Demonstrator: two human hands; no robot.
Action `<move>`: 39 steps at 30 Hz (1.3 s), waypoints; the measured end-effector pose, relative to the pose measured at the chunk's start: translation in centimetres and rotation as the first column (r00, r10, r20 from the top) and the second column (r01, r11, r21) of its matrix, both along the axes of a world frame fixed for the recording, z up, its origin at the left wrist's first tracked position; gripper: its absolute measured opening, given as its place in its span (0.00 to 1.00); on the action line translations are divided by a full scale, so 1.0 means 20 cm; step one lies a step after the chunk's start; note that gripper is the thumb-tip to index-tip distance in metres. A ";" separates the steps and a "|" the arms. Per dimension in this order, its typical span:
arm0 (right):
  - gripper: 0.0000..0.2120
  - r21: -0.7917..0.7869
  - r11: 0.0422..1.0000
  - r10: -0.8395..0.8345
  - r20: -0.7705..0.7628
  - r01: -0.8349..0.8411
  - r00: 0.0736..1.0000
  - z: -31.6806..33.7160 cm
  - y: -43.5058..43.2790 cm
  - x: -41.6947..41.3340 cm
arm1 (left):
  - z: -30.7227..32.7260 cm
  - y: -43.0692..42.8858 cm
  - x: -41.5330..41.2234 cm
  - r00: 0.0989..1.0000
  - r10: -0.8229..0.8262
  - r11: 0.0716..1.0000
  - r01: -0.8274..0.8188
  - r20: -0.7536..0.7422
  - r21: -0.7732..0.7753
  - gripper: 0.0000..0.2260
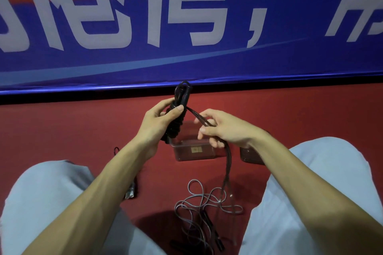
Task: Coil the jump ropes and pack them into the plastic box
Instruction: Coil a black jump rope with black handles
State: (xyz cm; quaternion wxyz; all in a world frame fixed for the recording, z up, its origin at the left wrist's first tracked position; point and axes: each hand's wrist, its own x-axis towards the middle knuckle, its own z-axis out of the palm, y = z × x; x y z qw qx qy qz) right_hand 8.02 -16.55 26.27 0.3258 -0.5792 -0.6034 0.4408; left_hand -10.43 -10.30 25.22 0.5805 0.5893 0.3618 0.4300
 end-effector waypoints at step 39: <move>0.14 0.413 0.867 -0.337 0.073 0.279 0.939 0.00 0.06 0.07 | 0.01 -0.07 0.01 0.904 -0.138 0.882 0.298 -0.405 0.364 0.10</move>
